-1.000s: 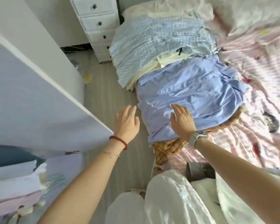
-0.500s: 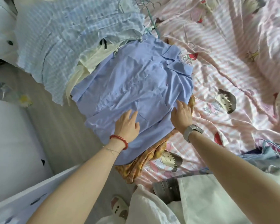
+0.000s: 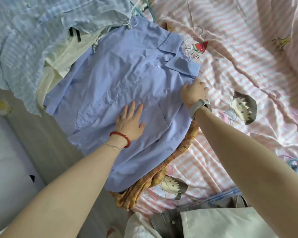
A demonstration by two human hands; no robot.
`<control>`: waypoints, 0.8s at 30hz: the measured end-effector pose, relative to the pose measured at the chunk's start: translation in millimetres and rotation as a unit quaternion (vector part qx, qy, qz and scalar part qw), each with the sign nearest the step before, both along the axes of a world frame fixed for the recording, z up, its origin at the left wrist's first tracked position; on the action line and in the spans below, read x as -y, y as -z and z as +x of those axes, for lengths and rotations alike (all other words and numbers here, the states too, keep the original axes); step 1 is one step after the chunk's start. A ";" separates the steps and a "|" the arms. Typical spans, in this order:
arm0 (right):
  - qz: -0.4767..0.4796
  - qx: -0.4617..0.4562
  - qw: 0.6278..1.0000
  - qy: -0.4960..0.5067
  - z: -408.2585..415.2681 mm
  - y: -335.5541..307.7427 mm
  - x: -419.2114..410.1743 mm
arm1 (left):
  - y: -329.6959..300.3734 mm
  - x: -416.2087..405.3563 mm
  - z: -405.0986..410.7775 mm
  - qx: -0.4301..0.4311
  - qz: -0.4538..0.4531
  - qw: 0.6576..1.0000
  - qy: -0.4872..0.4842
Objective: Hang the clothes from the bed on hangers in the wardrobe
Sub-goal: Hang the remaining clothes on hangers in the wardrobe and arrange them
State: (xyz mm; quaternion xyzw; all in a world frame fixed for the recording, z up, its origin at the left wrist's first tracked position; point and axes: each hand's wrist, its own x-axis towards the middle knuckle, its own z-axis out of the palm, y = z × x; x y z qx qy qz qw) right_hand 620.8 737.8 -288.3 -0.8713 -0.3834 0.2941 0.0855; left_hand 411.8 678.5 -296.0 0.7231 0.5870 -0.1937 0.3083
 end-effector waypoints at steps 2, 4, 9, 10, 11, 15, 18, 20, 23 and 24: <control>0.001 0.003 0.999 0.048 5.1 0.0 -10.9 | 1.6 -1.1 0.3 0.003 -0.010 1.000 -0.004; -0.016 -0.002 0.999 0.047 13.7 1.9 -16.3 | 1.6 -2.6 -0.4 0.008 -0.010 1.000 -0.004; 0.029 -0.020 0.999 0.025 21.8 1.9 -15.8 | 2.1 -2.3 -1.1 0.005 -0.011 1.000 -0.004; 0.023 -0.021 0.999 0.025 20.1 2.3 -17.2 | 2.2 -2.3 -0.3 0.002 -0.011 1.000 -0.004; 0.009 -0.022 0.999 0.026 18.8 1.9 -18.1 | 2.2 -2.2 0.6 -0.001 -0.012 1.000 -0.003; 0.020 -0.110 0.993 0.046 16.9 1.8 -24.7 | 2.2 -1.9 2.5 -0.010 -0.019 1.000 -0.001; 0.040 -0.169 0.981 0.086 8.2 -11.5 -23.8 | -0.8 -3.8 0.6 -0.011 -0.035 0.999 0.004; 0.089 -0.176 0.972 0.125 -1.8 -27.4 -15.3 | -5.3 -4.5 -1.7 0.015 -0.038 0.999 -0.017; 0.154 -0.195 0.961 0.126 -15.6 -44.3 13.2 | -19.8 -6.2 -6.6 0.107 0.028 0.985 -0.132; 0.162 -0.201 0.959 0.115 -19.3 -48.0 24.5 | -29.0 -7.8 -9.6 0.130 0.069 0.976 -0.161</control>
